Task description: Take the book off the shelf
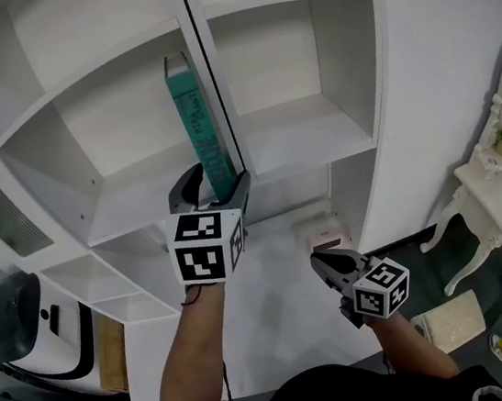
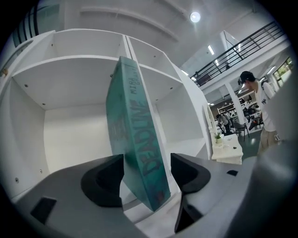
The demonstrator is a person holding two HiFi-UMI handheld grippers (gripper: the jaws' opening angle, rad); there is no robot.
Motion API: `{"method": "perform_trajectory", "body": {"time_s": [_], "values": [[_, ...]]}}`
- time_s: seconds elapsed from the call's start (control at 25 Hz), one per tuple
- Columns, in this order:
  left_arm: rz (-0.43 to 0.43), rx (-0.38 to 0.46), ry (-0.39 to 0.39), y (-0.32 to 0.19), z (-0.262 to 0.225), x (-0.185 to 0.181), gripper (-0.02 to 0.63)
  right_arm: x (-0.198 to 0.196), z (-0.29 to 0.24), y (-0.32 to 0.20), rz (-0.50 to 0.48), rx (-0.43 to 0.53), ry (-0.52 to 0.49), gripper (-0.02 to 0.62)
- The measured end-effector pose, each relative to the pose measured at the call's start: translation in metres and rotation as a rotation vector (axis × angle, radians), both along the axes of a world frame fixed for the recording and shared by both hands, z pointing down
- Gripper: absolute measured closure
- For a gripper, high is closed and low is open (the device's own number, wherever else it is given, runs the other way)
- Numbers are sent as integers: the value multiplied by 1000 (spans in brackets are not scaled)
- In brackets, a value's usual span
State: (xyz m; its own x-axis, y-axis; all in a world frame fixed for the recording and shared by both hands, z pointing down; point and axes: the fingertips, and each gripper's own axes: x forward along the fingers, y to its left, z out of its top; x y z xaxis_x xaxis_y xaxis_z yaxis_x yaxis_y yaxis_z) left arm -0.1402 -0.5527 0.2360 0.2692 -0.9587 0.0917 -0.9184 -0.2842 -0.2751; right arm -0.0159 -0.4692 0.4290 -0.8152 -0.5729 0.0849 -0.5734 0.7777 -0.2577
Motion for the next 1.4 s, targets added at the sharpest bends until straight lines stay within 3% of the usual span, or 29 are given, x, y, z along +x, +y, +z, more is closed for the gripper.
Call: {"method": "perform_trajectory", "body": {"time_s": [0.36, 0.68, 0.8, 0.88, 1.08, 1.4], "values": [[-157, 42, -49, 1, 5, -17, 305, 19, 12, -2, -7, -34, -2, 581], [-253, 43, -70, -3, -5, -18, 305, 23, 16, -6, -89, -47, -20, 581], [-262, -3, -74, -9, 3, -16, 307, 23, 21, -8, -116, -58, -34, 581], [-262, -16, -75, -11, 8, -15, 346, 20, 27, -7, -137, -72, -37, 580], [-237, -30, -12, -3, 10, -19, 388, 10, 41, 9, -172, -100, -21, 580], [-199, 49, 63, 43, 2, -58, 433, -11, 52, 35, -129, -111, 32, 581]]}}
